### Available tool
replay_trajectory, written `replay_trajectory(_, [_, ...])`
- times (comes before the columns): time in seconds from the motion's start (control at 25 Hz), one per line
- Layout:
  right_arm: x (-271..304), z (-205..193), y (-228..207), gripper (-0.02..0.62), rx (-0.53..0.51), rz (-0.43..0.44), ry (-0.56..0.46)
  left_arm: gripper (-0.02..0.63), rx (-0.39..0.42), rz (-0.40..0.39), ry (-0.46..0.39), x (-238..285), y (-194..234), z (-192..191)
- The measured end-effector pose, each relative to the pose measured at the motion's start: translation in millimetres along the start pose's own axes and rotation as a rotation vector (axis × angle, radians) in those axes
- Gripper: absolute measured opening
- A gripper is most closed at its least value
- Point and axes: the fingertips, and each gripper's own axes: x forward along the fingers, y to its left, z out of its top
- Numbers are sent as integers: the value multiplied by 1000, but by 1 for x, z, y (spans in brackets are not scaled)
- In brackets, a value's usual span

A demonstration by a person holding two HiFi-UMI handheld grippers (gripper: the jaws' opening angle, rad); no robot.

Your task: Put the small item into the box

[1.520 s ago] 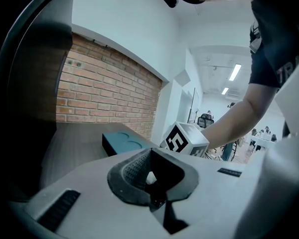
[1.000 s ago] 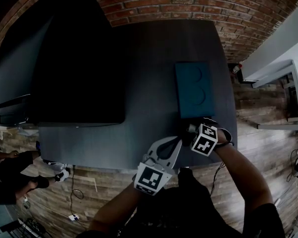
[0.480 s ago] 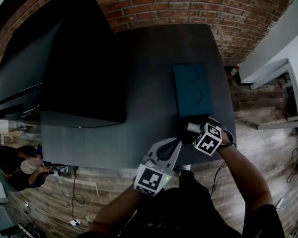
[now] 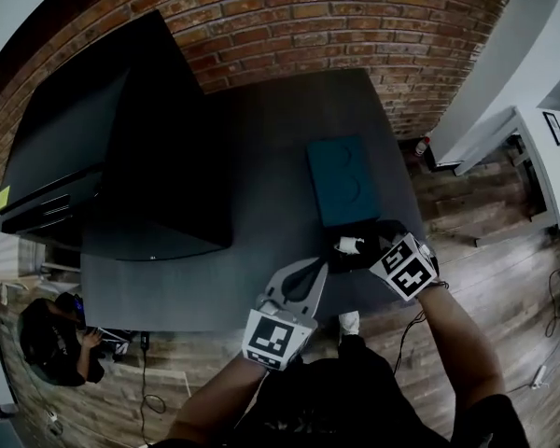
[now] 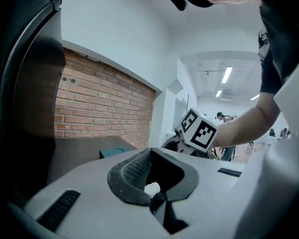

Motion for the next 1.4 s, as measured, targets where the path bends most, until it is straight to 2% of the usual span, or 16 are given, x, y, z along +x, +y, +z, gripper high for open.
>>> replay_trajectory(0.04, [-10,11,-2,151,26,-23,-51,34,0,2,0,-2,2,3])
replay_trajectory(0.12, [-34,33,-8,57,76,-74,-166,34,2,8,-8,-5,5,13])
replay_trajectory(0.2, [-60,57,-12,20,130,-111,-293,34,16,10,-30,-8,7,26])
replay_trajectory(0.36, [-114,97,-16,20,243,-171,-518,34,41,10,-77,-16,11,55])
replay_trajectory(0.52, [-155,119,-11,18,294,-238,-647,34,54,-9,-103,-25,13,75])
replay_trajectory(0.84, [-183,121,23,18,357,-329,-712,34,60,-98,-104,-44,10,85])
replay_trajectory(1.12, [-175,96,62,18,464,-391,-709,34,73,-190,-62,-62,2,63])
replay_trajectory(1.4, [-165,83,93,18,522,-417,-672,34,59,-223,-16,-77,-1,42])
